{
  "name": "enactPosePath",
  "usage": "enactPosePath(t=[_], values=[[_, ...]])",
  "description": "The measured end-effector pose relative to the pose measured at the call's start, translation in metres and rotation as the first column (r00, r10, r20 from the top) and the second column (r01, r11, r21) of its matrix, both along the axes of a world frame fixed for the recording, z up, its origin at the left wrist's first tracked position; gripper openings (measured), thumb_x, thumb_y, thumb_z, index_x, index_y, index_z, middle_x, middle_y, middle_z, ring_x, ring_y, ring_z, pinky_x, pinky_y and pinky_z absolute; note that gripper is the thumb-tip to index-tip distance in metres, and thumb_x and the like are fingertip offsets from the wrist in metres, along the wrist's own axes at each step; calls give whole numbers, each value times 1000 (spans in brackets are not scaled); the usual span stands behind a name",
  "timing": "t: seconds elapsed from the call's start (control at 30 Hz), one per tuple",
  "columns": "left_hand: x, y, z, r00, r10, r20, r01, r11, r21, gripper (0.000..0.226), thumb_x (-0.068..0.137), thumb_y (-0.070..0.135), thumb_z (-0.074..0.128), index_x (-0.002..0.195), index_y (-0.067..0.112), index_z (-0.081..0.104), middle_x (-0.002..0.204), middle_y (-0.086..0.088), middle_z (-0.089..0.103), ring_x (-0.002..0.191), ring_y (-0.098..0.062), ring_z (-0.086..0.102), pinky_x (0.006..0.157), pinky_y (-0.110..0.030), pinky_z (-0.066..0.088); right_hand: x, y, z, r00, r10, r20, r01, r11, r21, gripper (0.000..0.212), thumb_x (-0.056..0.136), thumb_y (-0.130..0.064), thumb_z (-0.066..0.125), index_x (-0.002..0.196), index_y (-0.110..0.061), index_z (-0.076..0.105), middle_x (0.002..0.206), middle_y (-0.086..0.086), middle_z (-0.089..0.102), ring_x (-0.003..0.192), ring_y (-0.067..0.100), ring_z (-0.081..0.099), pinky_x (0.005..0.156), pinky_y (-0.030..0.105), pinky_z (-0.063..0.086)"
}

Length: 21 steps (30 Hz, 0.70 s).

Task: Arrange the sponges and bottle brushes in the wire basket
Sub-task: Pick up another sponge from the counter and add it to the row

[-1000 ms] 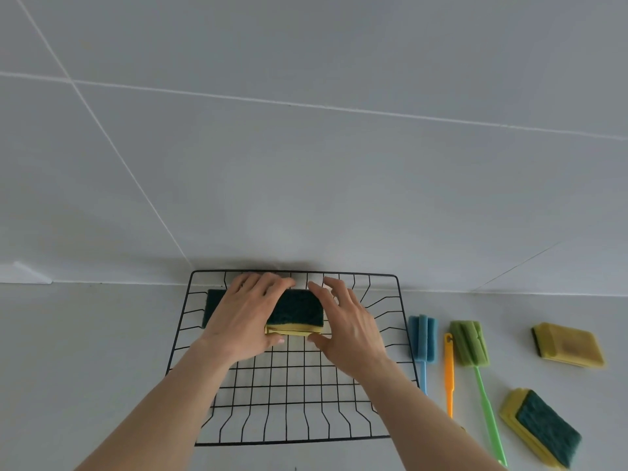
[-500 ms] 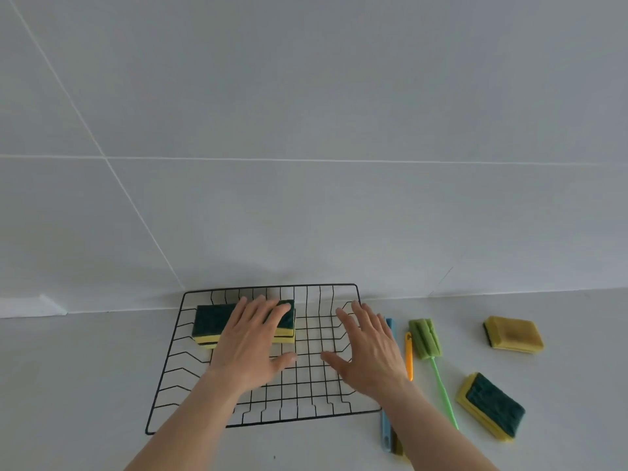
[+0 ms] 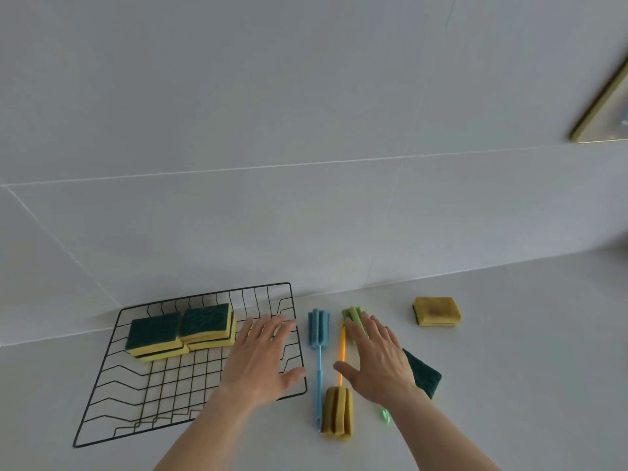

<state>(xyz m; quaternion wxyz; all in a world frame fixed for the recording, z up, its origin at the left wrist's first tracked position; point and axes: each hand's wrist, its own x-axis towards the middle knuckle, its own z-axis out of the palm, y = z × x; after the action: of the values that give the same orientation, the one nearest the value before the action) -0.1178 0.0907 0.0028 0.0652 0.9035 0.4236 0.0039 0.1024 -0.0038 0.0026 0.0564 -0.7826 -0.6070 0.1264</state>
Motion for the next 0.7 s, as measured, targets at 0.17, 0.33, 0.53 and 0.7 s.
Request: enactPosePath(t=[0.17, 0.33, 0.53, 0.7], values=[[55, -19, -5, 995, -79, 62, 81, 996, -34, 85, 85, 73, 48, 153, 32, 17, 156, 8, 29, 144, -17, 19, 120, -38, 3, 48, -32, -5, 995, -82, -50, 80, 996, -36, 83, 90, -62, 55, 155, -31, 13, 166, 4, 8, 151, 25, 9, 122, 39, 12], [112, -36, -13, 982, -164, 95, 170, 983, -63, 82, 84, 67, 56, 151, 35, 20, 151, 11, 34, 140, -14, 24, 120, -35, 5, 98, -59, -16, 983, -164, -84, 161, 986, -50, 75, 93, -54, 56, 153, -28, 20, 162, 5, 18, 147, 25, 20, 119, 36, 18], [171, -46, -30, 968, -231, 101, 245, 955, -166, 87, 83, 64, 63, 151, 38, 15, 155, 11, 29, 143, -14, 19, 119, -35, 7, 157, -69, -32, 961, -270, -68, 265, 961, -73, 67, 95, -49, 55, 151, -28, 26, 156, 2, 29, 139, 24, 34, 113, 35, 29], [204, -50, -46, 958, -281, 61, 288, 934, -213, 92, 81, 58, 70, 150, 39, 13, 156, 10, 26, 143, -15, 18, 117, -33, 5, 199, -52, -44, 963, -270, -14, 268, 960, -82, 64, 92, -46, 62, 146, -27, 33, 148, 2, 37, 128, 24, 42, 106, 37, 37]])
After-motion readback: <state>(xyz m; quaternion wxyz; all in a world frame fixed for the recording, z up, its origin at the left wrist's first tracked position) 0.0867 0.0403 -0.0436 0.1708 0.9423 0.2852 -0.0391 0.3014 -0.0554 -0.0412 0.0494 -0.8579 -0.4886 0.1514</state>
